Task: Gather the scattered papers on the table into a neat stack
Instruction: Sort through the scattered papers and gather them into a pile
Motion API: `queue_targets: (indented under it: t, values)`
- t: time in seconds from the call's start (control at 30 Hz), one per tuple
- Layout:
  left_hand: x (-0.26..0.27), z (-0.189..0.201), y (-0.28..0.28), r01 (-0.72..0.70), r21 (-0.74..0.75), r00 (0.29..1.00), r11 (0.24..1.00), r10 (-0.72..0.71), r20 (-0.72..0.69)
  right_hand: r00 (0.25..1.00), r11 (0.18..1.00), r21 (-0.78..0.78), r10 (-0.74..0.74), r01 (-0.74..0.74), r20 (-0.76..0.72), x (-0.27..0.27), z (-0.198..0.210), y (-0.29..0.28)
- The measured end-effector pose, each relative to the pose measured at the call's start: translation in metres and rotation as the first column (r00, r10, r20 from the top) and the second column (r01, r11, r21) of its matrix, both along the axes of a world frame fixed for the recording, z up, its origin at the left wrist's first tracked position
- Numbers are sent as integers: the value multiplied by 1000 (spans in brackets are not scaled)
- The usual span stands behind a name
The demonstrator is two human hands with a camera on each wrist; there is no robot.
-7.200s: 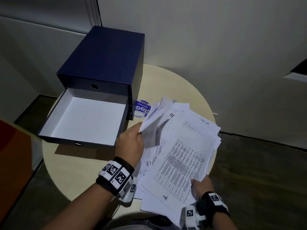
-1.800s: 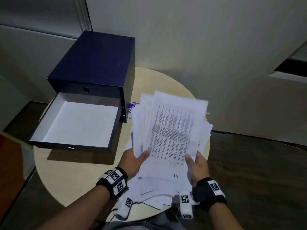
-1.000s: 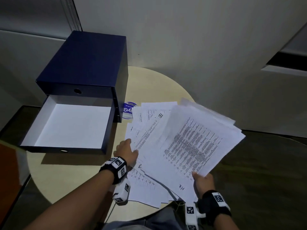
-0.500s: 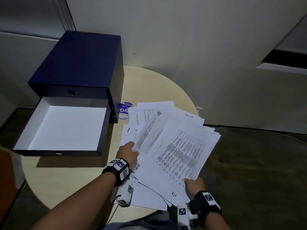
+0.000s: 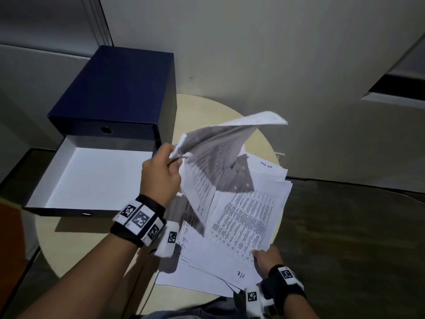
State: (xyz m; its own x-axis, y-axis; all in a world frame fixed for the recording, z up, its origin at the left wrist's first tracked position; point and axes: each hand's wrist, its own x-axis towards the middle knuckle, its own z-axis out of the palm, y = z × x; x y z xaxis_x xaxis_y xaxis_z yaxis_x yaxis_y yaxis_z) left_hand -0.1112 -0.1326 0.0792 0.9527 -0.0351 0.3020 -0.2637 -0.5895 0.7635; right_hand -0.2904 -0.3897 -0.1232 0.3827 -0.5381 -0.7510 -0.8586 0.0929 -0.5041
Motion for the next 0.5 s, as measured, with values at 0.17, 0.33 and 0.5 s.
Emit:
queue_targets:
  t: [0.17, 0.33, 0.5]
  values:
    - [8, 26, 11, -27, -180, 1000, 983, 24, -20, 1000, 1000, 10, 11, -11, 17, -2, -58, -21]
    - [13, 22, 24, -79, -413, 979, 907, -7, -203, 996, 997, 41, 61, -64, 64, -7, -92, -38]
    - [-14, -31, 15, -73, -325, 889, 943, -86, -450, 988, 997, 73, -42, 31, 151, 4, 3, -8]
